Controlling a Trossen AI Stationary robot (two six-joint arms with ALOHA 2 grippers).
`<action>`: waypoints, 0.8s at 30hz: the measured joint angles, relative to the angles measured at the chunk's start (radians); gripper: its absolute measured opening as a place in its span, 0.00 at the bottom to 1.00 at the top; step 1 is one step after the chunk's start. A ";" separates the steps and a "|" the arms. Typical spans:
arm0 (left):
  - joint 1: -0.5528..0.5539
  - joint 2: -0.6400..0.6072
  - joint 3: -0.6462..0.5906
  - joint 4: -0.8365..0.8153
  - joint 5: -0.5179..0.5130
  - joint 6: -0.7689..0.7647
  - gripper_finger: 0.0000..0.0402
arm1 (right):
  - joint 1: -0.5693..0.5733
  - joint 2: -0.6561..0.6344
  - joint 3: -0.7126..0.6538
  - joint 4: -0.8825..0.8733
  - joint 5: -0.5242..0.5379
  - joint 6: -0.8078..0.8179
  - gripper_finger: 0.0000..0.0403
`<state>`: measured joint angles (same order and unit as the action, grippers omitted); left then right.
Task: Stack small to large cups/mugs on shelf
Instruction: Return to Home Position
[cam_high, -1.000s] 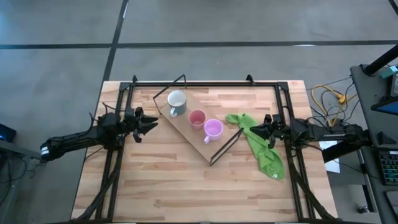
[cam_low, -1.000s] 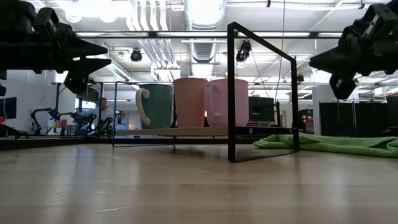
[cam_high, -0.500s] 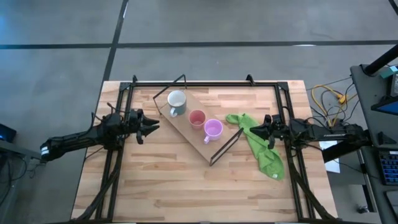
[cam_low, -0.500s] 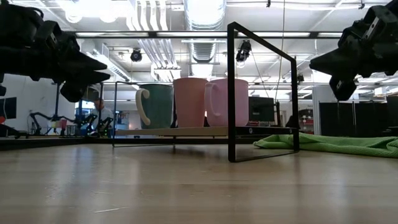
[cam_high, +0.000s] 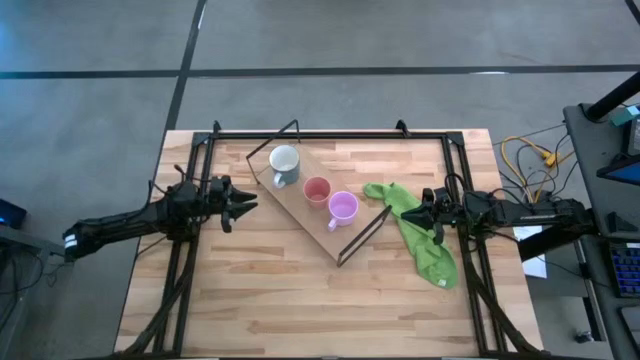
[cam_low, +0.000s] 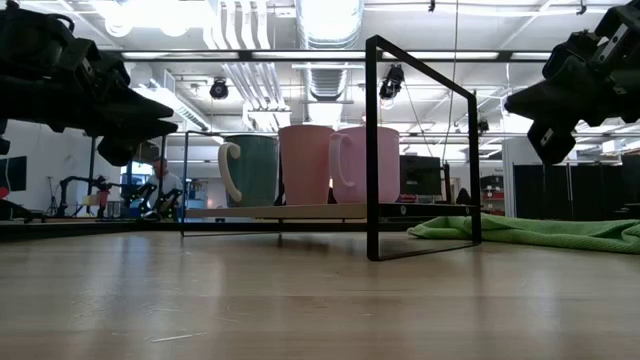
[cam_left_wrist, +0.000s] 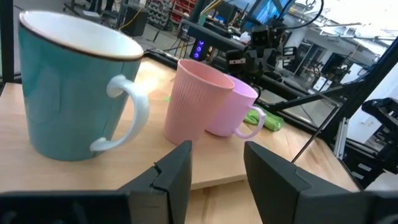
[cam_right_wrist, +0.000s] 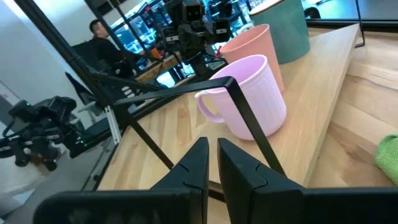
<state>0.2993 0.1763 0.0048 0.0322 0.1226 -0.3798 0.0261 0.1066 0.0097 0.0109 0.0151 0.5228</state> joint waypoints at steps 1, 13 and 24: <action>0.000 0.005 0.000 0.000 0.000 0.000 0.33 | 0.000 0.000 0.000 0.000 0.000 0.000 0.07; 0.000 0.045 0.000 0.011 0.004 -0.001 0.33 | 0.000 0.000 0.000 0.001 0.004 -0.003 0.07; 0.000 0.045 0.000 0.017 0.003 -0.001 0.33 | 0.000 0.000 0.000 0.002 0.004 -0.003 0.07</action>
<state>0.2993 0.2213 0.0048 0.0488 0.1257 -0.3809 0.0261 0.1062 0.0097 0.0132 0.0189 0.5201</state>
